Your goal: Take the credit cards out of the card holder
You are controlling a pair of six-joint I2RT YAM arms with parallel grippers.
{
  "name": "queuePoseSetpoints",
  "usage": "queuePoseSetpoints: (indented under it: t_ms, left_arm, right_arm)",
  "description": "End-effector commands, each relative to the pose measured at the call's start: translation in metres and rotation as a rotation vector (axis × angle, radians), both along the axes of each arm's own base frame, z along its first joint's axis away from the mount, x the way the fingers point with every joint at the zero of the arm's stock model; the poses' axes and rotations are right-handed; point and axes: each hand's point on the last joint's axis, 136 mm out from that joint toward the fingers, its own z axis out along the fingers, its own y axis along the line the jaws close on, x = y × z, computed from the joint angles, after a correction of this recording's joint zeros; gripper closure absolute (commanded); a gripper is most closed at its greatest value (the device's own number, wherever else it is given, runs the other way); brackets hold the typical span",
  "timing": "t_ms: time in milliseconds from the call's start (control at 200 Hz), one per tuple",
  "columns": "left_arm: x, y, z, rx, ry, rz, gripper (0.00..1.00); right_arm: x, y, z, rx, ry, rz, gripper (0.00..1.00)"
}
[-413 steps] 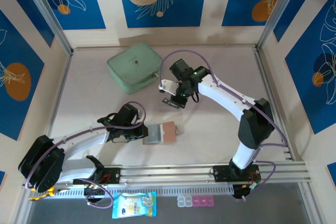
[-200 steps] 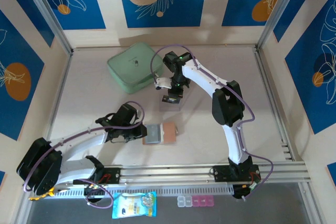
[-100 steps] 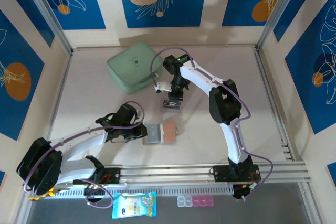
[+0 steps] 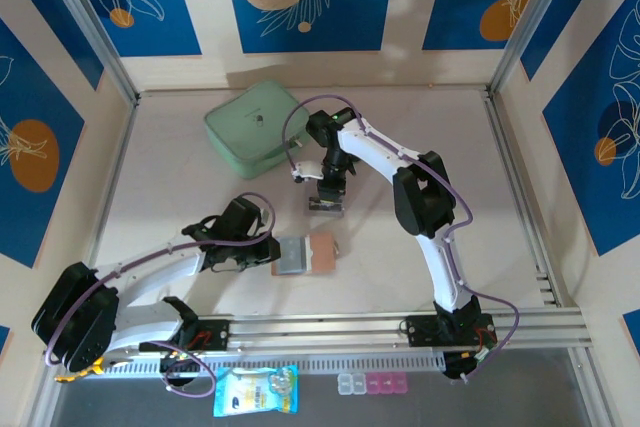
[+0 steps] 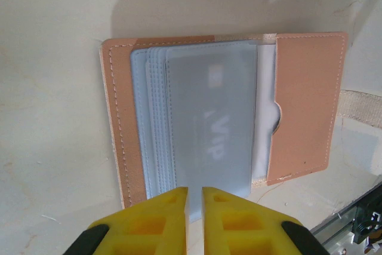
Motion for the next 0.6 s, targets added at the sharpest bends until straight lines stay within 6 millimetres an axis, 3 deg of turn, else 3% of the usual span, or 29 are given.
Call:
queuePoseSetpoints:
  t_ms: [0,225,595]
  left_arm:
    - [-0.002,0.001,-0.003,-0.004,0.004,-0.002,0.86]
    - [0.000,0.001,-0.002,-0.006,0.001,0.000,0.86]
    - [0.000,0.000,-0.005,-0.009,0.004,-0.001,0.86]
  right_arm:
    - [-0.008,0.000,0.006,-0.007,0.032,-0.006,0.84]
    - [0.007,0.000,0.035,0.028,-0.072,-0.044,0.81]
    - [0.029,-0.006,0.033,0.001,-0.175,-0.137,0.84]
